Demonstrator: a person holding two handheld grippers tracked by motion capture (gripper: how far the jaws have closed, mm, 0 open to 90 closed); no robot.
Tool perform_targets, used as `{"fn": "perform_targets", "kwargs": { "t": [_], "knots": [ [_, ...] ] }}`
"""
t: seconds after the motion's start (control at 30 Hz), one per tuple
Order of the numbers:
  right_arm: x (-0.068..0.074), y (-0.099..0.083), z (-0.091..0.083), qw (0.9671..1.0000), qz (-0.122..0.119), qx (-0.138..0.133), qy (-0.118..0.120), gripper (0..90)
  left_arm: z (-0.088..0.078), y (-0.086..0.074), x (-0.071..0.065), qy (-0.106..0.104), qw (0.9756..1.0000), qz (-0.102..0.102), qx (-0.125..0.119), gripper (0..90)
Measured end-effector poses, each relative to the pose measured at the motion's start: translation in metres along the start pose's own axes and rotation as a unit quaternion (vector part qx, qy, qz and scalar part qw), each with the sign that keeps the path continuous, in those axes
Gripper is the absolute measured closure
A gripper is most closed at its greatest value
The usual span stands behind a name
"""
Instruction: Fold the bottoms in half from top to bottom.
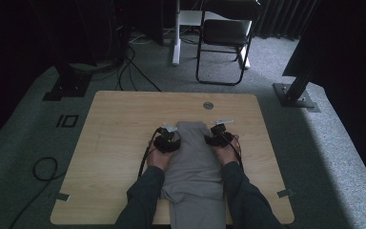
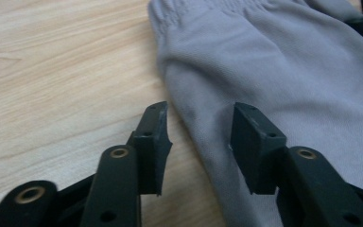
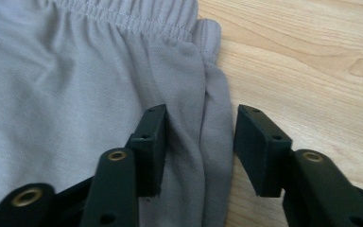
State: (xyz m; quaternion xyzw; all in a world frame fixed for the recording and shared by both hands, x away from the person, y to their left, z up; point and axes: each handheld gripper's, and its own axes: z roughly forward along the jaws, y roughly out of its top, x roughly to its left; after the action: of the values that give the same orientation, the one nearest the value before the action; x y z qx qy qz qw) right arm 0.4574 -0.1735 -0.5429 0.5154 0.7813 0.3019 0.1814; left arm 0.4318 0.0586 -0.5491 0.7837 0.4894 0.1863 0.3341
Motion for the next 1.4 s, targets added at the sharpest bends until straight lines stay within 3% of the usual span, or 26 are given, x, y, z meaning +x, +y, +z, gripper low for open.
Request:
{"fn": "perform_targets", "kwargs": {
  "t": [0.2,0.27,0.4,0.47,0.57,0.8,0.97,1.07,1.2,1.3,1.4],
  "knots": [
    [-0.001,0.003,0.001,0.9997,0.003,0.005,0.023,82.9,0.003,0.007,-0.001,-0.018,0.9997,0.003,0.013,81.9],
    [-0.001,0.006,0.002,0.9995,0.007,0.011,0.028,85.3,0.003,0.009,-0.002,-0.021,0.9995,0.007,0.021,86.8],
    [-0.003,0.010,0.002,0.9993,0.004,0.019,0.031,86.1,0.003,0.015,0.006,-0.027,0.9992,-0.008,0.029,88.3],
    [-0.008,0.013,-0.001,0.9990,0.015,0.010,0.042,86.2,-0.001,0.019,0.011,-0.035,0.9990,-0.015,0.022,88.4],
    [-0.015,0.022,-0.014,0.9977,0.031,-0.016,0.059,86.2,-0.014,0.028,0.018,-0.048,0.9984,-0.029,-0.008,88.5],
    [-0.015,0.034,-0.059,0.9941,0.009,-0.059,0.090,86.2,-0.055,0.042,0.014,-0.076,0.9959,-0.011,-0.048,88.5],
    [-0.005,0.010,-0.082,0.9911,-0.018,-0.057,0.119,86.1,-0.084,0.020,0.000,-0.101,0.9937,0.017,-0.046,88.4],
    [0.006,-0.012,-0.086,0.9898,-0.041,-0.038,0.131,86.0,-0.091,-0.005,-0.010,-0.106,0.9935,0.038,-0.021,88.3],
    [0.020,-0.039,-0.077,0.9880,-0.072,0.000,0.137,85.9,-0.081,-0.033,-0.019,-0.107,0.9925,0.052,0.026,88.3],
    [0.027,-0.051,-0.067,0.9877,-0.082,0.020,0.132,85.8,-0.070,-0.045,-0.022,-0.099,0.9915,0.064,0.055,88.3],
    [0.030,-0.052,-0.056,0.9879,-0.084,0.035,0.125,85.7,-0.063,-0.046,-0.022,-0.093,0.9914,0.071,0.058,88.3]
  ]
}}
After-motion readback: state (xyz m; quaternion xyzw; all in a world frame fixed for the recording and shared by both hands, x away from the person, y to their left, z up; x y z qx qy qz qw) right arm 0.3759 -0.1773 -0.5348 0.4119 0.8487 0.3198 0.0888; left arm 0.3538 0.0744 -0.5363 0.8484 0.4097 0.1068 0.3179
